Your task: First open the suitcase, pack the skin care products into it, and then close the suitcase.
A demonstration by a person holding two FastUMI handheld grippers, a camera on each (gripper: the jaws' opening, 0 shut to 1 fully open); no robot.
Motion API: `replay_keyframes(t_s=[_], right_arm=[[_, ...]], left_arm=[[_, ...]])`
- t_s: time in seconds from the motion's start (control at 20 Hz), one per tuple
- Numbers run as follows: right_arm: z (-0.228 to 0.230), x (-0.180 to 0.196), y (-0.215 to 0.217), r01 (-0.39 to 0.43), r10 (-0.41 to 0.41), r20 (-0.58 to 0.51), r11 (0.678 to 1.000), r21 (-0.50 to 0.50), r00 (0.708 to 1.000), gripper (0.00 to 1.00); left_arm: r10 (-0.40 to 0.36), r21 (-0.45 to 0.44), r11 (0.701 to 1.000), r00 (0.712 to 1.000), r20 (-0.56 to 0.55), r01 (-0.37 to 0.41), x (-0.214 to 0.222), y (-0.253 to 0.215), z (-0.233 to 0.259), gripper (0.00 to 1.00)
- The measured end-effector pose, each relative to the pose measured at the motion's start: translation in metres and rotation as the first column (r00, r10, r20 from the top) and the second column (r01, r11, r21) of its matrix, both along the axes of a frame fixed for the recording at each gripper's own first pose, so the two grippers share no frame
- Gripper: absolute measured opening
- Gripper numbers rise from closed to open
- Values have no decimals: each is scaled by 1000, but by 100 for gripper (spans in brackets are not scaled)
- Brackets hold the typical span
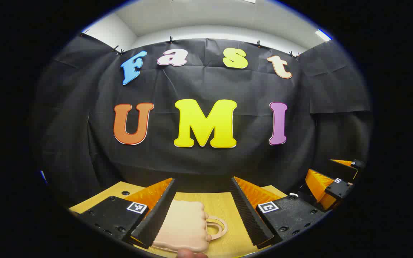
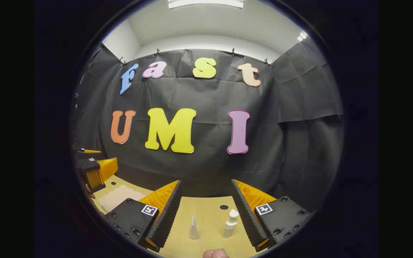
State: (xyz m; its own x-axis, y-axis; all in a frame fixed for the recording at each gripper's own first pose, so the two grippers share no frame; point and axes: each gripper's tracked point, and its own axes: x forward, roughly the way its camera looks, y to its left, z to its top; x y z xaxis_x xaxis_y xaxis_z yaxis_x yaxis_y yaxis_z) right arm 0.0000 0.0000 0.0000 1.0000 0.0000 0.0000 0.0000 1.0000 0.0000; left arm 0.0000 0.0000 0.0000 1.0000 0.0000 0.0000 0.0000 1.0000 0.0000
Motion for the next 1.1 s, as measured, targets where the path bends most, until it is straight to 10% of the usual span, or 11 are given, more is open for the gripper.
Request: replay_keyframes(t_s=[1.1], right_arm=[[-21, 20, -20, -9, 9, -34, 1000, -4, 999, 80]], left_arm=[[-8, 41, 999, 999, -45, 10, 10, -9, -37, 96]])
